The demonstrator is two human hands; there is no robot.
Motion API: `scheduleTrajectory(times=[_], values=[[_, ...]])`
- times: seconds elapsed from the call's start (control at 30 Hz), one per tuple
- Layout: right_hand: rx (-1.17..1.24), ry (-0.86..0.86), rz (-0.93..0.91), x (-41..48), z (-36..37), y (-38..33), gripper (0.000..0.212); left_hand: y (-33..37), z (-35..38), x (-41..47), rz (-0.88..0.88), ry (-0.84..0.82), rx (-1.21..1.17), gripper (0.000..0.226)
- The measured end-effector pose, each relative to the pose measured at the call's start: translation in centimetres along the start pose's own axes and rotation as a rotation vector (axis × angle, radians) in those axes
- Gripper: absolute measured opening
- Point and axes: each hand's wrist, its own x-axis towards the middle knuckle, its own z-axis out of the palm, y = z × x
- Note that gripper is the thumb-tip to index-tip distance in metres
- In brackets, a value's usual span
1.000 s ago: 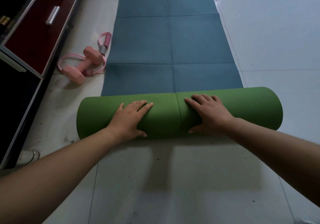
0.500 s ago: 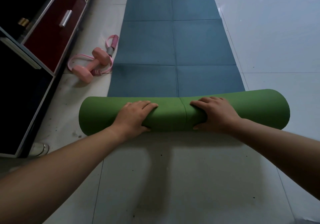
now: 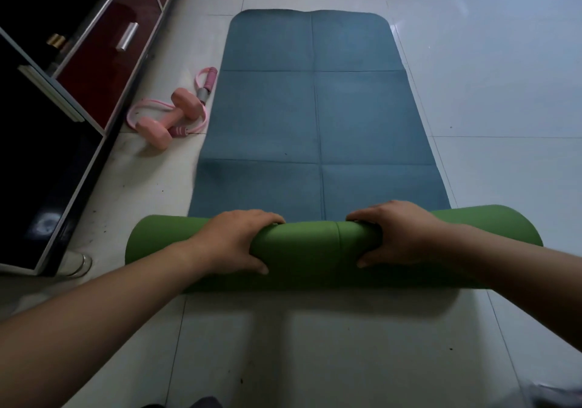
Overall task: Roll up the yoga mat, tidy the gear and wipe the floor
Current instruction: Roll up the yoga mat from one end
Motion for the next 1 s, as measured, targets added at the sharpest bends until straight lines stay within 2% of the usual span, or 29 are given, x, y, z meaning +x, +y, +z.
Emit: scheduleTrajectory(times=[0.17, 0.3, 0.4, 0.47, 0.57, 0.67, 0.73, 0.87, 0.93, 1.0], values=[[0.119, -0.07, 0.064, 1.7, 0.4, 0.7, 0.092, -0.7, 0.7, -0.2, -0.018, -0.019, 0.024, 0.094], [0.16, -0.098, 0.097, 2.6, 0.3, 1.1, 0.094, -0.7, 1.5, -0.6, -0.031, 0.012, 0.117, 0.083], [0.179, -0.002, 0.152, 2.9, 0.3, 1.7, 0.088, -0.6, 2.1, -0.2, -0.032, 0.062, 0.142, 0.076], [0.164, 0.104, 0.19, 2.9, 0.2, 1.7, 0.09, -0.6, 2.3, 0.4, -0.078, 0.017, 0.178, 0.079], [0.129, 0.19, 0.126, 2.5, 0.7, 0.4, 0.092, -1.0, 2.2, 1.5, -0.131, -0.035, 0.228, 0.086], [0.016, 0.11, 0.026, 2.5, 2.3, -0.8, 0.099, -1.4, 1.9, 2.3, -0.151, -0.037, 0.227, 0.086], [-0.05, 0.077, 0.029, 3.0, 2.9, -0.5, 0.102, -1.4, 1.9, 2.6, -0.166, -0.003, 0.205, 0.081], [0.028, 0.204, 0.134, 3.9, 2.3, 0.4, 0.089, -0.7, 2.1, 2.6, -0.165, 0.091, 0.174, 0.071], [0.059, 0.277, 0.157, 4.2, 2.3, 0.5, 0.08, -0.7, 2.2, 2.8, -0.172, 0.069, 0.2, 0.082], [0.042, 0.254, 0.134, 4.3, 2.5, 0.7, 0.08, -1.3, 2.1, 3.2, -0.186, 0.035, 0.222, 0.093]])
